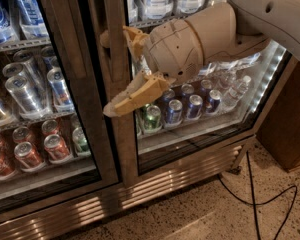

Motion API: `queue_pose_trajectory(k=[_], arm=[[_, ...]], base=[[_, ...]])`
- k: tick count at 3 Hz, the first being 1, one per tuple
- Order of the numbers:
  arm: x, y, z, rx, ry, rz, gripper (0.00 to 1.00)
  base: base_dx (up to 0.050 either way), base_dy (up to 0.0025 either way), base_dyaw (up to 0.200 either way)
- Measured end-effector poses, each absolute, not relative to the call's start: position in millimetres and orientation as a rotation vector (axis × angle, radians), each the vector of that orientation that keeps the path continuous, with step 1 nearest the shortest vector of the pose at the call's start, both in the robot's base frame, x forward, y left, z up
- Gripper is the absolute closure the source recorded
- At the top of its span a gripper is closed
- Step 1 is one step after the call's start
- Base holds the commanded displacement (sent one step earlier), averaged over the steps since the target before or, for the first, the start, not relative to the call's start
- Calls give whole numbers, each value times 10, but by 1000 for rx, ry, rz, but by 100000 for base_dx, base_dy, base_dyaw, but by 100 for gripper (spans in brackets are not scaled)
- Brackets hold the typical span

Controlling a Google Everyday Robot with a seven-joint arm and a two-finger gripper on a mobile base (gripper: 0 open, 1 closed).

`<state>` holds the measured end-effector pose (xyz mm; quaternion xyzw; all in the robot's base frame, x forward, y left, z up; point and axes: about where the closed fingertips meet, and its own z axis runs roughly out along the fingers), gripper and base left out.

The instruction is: Open right fridge door

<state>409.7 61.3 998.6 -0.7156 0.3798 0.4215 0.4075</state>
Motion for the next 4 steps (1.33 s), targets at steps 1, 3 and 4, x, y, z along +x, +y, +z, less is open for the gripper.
queue_pose_trajectory(k=[1,3,4], arm=[[4096,614,9986,-1804,957,1063,64],[4096,615,9986,-1804,957,1063,100],[4096,615,9987,-1804,957,1062,100]], base=[[0,0,0],[0,0,0],[-5000,0,-3]])
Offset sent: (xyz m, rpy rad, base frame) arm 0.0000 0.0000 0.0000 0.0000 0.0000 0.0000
